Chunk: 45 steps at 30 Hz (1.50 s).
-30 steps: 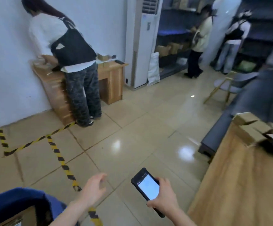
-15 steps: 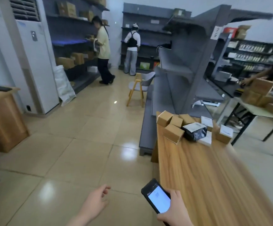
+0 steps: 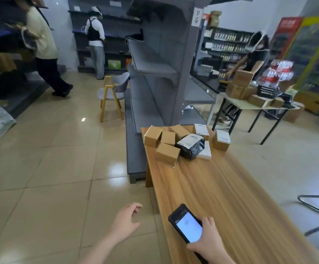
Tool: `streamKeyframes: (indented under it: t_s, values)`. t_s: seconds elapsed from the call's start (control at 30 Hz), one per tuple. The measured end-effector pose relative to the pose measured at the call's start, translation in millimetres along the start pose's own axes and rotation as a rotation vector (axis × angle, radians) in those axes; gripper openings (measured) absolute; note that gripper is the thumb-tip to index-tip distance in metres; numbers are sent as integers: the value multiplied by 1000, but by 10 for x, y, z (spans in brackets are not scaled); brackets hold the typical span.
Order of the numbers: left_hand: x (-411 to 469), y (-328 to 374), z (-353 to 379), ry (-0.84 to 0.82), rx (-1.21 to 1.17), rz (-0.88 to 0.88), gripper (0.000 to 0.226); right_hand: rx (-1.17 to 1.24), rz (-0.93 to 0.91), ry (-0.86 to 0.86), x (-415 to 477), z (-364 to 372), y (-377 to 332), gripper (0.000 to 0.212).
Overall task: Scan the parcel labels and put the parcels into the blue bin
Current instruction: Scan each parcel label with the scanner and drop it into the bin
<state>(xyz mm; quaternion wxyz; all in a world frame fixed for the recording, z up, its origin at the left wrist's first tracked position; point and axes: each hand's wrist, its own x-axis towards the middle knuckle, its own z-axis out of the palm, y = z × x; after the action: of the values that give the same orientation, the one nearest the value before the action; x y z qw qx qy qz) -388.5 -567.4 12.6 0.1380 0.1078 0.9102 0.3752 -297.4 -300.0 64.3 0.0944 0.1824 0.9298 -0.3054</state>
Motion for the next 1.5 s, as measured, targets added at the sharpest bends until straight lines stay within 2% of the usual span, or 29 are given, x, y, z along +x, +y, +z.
streamKeyframes:
  t_s: [0.13,0.43,0.6,0.8,0.93,1.07,1.2,1.33,1.5]
  values:
    - [482,171,-107,-22,69,39,48,11,18,16,397,-111,-32,82]
    - [1645,424,-218,-84,150,97,44,67,73,48,1220,-178,-178,91]
    - [2494,397,-244,-127,187,158,47,67,177,71,1769,-138,-327,92]
    - [3434,427,-319,-98,323,292,61,61,304,75,2290,-75,-462,101]
    - [3826,485,-297,-226,441,275,80,89,355,72,2446,-52,-485,104]
    - [4024,513,-222,-349,480,227,95,93,388,64,2500,-67,-443,104]
    - [4053,454,-130,-384,550,252,98,118,416,70,2467,-75,-387,104]
    - [3916,477,10,-367,617,364,90,117,420,80,2373,-106,-308,102]
    - [3533,562,263,-315,612,406,66,138,423,97,2102,-151,-154,99]
